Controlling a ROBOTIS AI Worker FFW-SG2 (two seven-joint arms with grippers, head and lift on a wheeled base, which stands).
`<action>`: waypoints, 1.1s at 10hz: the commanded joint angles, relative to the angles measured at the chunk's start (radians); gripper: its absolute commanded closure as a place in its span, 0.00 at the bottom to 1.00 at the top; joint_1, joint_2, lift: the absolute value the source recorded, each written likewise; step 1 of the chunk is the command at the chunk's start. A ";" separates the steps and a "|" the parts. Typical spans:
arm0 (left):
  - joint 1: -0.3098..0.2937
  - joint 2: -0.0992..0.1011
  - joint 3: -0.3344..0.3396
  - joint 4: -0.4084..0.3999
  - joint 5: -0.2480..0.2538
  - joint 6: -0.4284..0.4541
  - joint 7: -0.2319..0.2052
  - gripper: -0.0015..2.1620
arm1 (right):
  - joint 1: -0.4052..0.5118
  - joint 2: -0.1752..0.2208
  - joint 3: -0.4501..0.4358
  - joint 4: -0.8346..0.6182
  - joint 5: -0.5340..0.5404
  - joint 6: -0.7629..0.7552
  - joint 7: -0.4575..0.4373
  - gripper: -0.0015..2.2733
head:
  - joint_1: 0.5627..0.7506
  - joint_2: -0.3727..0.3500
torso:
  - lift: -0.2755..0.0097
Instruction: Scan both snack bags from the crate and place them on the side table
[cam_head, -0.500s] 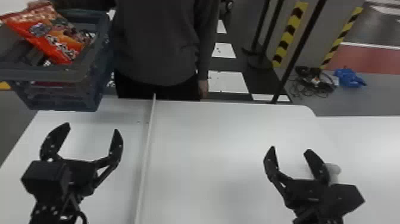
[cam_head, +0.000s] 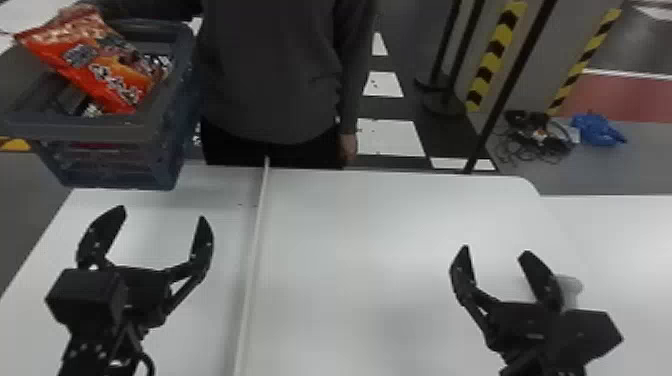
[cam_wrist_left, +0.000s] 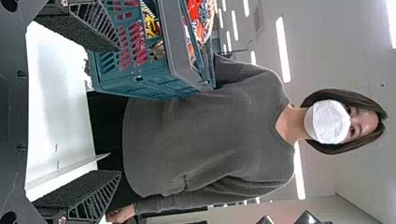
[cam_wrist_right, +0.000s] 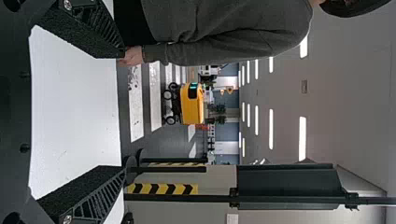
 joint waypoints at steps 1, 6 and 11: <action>0.001 0.000 0.000 0.000 0.000 0.000 0.006 0.03 | 0.000 0.001 0.001 0.000 0.000 0.000 0.000 0.03 | 0.70 0.34 | 0.62; 0.012 0.003 -0.057 -0.107 -0.078 0.046 0.002 0.03 | 0.002 0.001 0.005 0.000 0.003 0.000 0.000 0.03 | 0.70 0.31 | 0.62; 0.024 0.003 0.041 -0.138 -0.026 0.067 -0.017 0.04 | -0.002 0.001 0.008 0.000 0.005 0.003 0.000 0.03 | 0.70 0.34 | 0.62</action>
